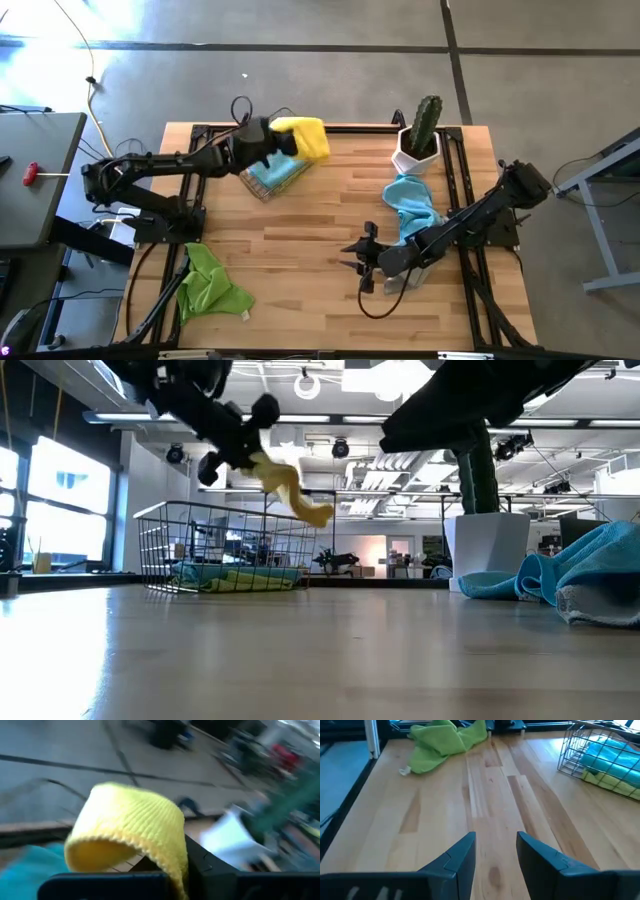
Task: Fold microfiber towels
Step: Put the folded yellow microfiber towel into the wire basket
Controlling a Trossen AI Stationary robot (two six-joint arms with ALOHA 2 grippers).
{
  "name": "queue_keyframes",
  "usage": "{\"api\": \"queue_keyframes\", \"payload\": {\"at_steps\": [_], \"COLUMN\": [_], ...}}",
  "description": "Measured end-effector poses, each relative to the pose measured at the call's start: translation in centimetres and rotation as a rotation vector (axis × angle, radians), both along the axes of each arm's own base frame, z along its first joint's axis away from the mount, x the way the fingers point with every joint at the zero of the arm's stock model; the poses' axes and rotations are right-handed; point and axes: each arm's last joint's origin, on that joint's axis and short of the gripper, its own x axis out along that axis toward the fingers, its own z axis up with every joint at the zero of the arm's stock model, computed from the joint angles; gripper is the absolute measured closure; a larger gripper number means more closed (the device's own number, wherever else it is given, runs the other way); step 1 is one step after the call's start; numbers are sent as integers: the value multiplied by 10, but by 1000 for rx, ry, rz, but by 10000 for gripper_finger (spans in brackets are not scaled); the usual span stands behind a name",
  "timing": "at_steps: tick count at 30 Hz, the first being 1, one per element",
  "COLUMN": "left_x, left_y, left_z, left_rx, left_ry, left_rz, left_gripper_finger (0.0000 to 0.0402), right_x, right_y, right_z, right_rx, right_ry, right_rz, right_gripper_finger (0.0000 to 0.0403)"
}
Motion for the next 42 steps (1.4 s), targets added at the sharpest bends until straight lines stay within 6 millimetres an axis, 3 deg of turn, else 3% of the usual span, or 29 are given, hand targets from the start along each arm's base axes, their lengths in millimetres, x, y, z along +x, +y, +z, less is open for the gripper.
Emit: {"api": "queue_keyframes", "payload": {"at_steps": [5, 9, 15, 27, 34, 42], "left_x": [-8, -9, -9, -1, -8, -11], "left_y": [18, 19, 8, -25, -40, -41], "left_z": [-8, -20, -38, -47, -56, -58], "left_rx": [-23, -80, -201, -310, -359, -329], "left_ry": [10, 74, 177, 114, 227, 352], "left_rz": [143, 153, 185, 284, 342, 280], "left_gripper_finger": [400, 398, 396, 395, 394, 394], "right_x": [-1, -1, -2, -2, -2, -4], "right_y": [0, -1, -2, -4, -4, -4], "right_z": [-1, -3, -4, -4, -4, -8], "right_rx": [-9, -18, -43, -89, -93, -89], "right_ry": [11, 28, 48, 54, 54, 96], "right_rz": [-2, -2, -2, 17, 19, 31], "right_gripper_finger": [269, 269, 269, 269, 269, 269]}}
